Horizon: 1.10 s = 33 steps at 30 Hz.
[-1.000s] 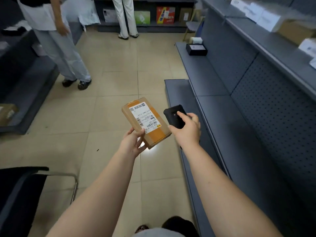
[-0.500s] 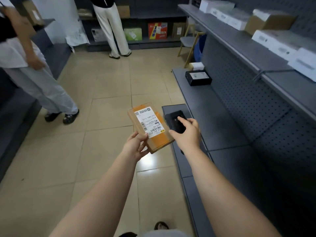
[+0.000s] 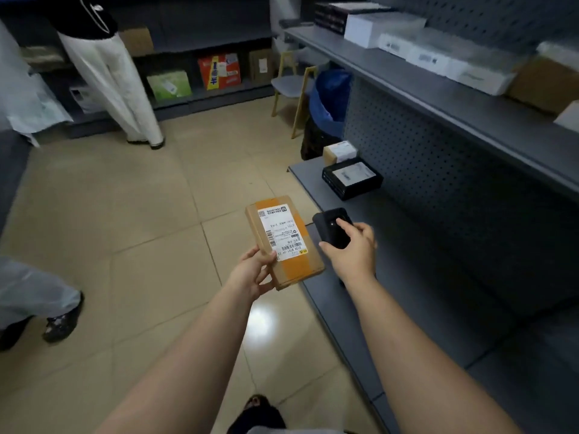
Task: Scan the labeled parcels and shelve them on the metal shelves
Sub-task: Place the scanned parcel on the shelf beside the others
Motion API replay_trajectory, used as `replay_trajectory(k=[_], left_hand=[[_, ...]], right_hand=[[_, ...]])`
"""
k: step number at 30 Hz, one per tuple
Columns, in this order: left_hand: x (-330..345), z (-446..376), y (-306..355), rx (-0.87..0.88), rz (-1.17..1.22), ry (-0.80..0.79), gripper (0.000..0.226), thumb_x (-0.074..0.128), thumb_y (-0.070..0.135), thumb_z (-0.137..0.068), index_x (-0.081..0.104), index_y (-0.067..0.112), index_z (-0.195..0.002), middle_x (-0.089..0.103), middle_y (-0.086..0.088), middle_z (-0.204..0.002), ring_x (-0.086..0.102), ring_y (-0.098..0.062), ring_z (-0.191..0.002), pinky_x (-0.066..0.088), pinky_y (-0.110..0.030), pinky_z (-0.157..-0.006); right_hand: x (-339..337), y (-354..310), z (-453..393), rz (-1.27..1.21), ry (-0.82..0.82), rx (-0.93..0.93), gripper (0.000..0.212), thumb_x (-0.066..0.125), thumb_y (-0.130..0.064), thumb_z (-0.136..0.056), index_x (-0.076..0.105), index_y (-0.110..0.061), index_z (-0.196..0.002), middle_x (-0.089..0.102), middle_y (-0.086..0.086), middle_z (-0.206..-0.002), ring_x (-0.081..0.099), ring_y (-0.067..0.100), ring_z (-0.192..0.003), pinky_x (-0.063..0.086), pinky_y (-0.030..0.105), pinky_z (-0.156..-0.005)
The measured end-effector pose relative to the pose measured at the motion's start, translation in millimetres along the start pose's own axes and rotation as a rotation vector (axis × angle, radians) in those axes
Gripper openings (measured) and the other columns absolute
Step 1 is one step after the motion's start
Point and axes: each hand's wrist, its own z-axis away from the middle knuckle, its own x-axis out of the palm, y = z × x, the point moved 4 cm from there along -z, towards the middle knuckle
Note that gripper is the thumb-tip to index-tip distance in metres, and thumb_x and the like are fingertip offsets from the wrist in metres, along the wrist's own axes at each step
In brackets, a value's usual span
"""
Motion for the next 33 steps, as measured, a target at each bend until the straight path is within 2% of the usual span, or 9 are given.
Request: replay_trajectory(k=[6,7,11,13,18,24,28,30,33], left_hand=[[54,-94,59,-0.103,-0.181,-0.126,0.057,0.071,0.001,-0.088,0.051,0.024,-0.137,0.073,-0.001,-0.096,0.069,-0.016,-0.089,0.055,-0.05,-0.089],[68,-110,65,-0.113,-0.215,-0.152,0.058,0.07,0.002,-0.089,0.05,0.024,-0.138,0.073,0.0,-0.096,0.069,-0.015,-0.087,0.055,-0.049,-0.088],[124,-169,81,-0.144,-0.339,-0.251,0.056,0.07,0.004,-0.09,0.05,0.023,-0.139,0.074,0.001,-0.096,0.07,-0.015,-0.088,0.056,-0.041,-0.069],[146,-196,83,-0.151,-0.391,-0.272,0.056,0.072,0.005,-0.089,0.051,0.023,-0.138,0.076,0.0,-0.098,0.072,-0.018,-0.092,0.058,-0.042,-0.067],[179,-243,81,-0.195,-0.555,-0.286,0.051,0.075,0.007,-0.087,0.056,0.022,-0.132,0.074,-0.007,-0.109,0.07,-0.024,-0.103,0.057,-0.052,-0.087],[212,-284,71,-0.289,-0.757,-0.333,0.058,0.078,0.01,-0.084,0.055,0.021,-0.136,0.067,-0.011,-0.119,0.061,-0.028,-0.114,0.052,-0.055,-0.096],[231,-309,54,-0.337,-0.845,-0.374,0.053,0.077,0.007,-0.084,0.057,0.018,-0.132,0.07,-0.009,-0.114,0.063,-0.026,-0.111,0.053,-0.056,-0.094],[240,-324,46,-0.348,-0.897,-0.406,0.046,0.075,0.006,-0.086,0.06,0.018,-0.129,0.07,-0.009,-0.113,0.063,-0.024,-0.111,0.053,-0.055,-0.096],[249,-347,38,-0.361,-0.983,-0.45,0.054,0.078,0.008,-0.084,0.059,0.019,-0.134,0.071,-0.007,-0.116,0.064,-0.021,-0.11,0.055,-0.049,-0.092]], right_hand=[[15,-9,-71,0.095,0.115,0.144,0.062,0.079,-0.033,-0.078,0.055,-0.033,-0.135,0.037,-0.003,-0.14,0.038,0.024,-0.126,0.042,0.049,-0.102],[15,-8,-83,0.114,0.131,0.155,0.062,0.079,-0.033,-0.078,0.055,-0.033,-0.136,0.037,-0.003,-0.141,0.038,0.024,-0.126,0.041,0.048,-0.102],[20,6,-136,0.138,0.173,0.212,0.063,0.079,-0.034,-0.078,0.055,-0.033,-0.136,0.035,-0.002,-0.145,0.035,0.023,-0.129,0.037,0.05,-0.105],[23,17,-163,0.13,0.191,0.247,0.063,0.079,-0.035,-0.078,0.055,-0.034,-0.136,0.035,-0.002,-0.146,0.035,0.024,-0.13,0.036,0.05,-0.106],[35,43,-212,0.079,0.189,0.377,0.064,0.079,-0.035,-0.077,0.054,-0.035,-0.136,0.036,0.001,-0.147,0.036,0.028,-0.13,0.036,0.053,-0.105],[48,64,-234,0.106,0.192,0.48,0.065,0.077,-0.036,-0.079,0.052,-0.035,-0.138,0.037,0.003,-0.147,0.037,0.03,-0.13,0.036,0.048,-0.105],[58,85,-230,0.12,0.214,0.587,0.066,0.078,-0.038,-0.077,0.053,-0.034,-0.138,0.04,0.002,-0.142,0.039,0.029,-0.126,0.036,0.045,-0.105],[65,97,-225,0.088,0.259,0.67,0.066,0.078,-0.038,-0.076,0.054,-0.034,-0.137,0.041,0.001,-0.141,0.04,0.029,-0.125,0.037,0.046,-0.105],[79,108,-218,0.054,0.351,0.758,0.065,0.078,-0.037,-0.076,0.055,-0.033,-0.136,0.044,0.003,-0.14,0.041,0.029,-0.124,0.038,0.048,-0.105]])
